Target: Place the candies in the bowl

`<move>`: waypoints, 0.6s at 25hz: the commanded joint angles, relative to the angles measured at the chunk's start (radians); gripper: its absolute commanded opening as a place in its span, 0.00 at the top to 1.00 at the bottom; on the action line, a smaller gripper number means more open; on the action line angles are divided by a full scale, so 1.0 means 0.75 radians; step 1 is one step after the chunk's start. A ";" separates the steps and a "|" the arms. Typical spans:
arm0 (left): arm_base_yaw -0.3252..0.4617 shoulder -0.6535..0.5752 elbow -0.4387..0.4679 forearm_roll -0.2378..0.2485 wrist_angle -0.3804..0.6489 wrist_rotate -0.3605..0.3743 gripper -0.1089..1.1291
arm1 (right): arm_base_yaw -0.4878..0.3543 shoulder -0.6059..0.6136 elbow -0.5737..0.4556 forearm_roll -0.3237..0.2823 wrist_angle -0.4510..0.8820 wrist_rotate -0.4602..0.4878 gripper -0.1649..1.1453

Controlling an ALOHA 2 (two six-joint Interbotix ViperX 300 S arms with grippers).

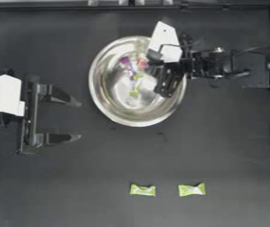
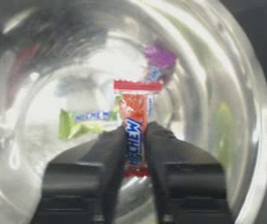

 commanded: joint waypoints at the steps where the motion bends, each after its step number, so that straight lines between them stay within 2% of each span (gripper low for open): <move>1: 0.000 -0.018 -0.014 0.000 -0.010 -0.002 0.10 | 0.012 -0.035 -0.027 -0.006 -0.008 0.002 0.07; 8: 0.000 -0.018 -0.012 0.000 -0.008 -0.002 0.10 | 0.063 -0.137 0.006 -0.012 0.020 0.002 0.11; 15: 0.000 -0.018 -0.012 -0.002 -0.010 -0.002 0.10 | 0.190 -0.331 0.084 0.014 0.178 0.002 0.11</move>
